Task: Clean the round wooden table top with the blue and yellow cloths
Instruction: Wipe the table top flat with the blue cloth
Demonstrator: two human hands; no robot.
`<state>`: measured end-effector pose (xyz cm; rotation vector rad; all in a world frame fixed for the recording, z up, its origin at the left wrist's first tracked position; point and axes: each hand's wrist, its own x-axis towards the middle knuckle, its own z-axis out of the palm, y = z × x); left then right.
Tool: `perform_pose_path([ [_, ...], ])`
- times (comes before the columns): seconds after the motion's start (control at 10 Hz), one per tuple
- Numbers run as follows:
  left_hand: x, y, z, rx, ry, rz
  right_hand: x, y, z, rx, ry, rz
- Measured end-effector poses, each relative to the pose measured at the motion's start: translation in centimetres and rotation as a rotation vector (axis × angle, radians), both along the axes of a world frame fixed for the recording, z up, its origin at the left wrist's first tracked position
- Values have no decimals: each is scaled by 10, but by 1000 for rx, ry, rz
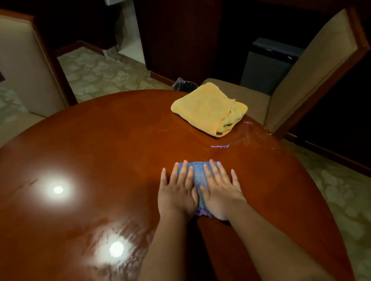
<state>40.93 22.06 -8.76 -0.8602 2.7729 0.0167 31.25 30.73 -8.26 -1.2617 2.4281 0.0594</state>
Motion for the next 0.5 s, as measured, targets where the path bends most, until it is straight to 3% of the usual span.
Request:
perform_pose_path([
  [0.3, -57, -54, -4, -29, -28, 8, -54, -57, -5, 18, 26, -19],
  [0.5, -24, -29, -1, 25, -16, 27, -24, -31, 2, 65, 21, -2],
])
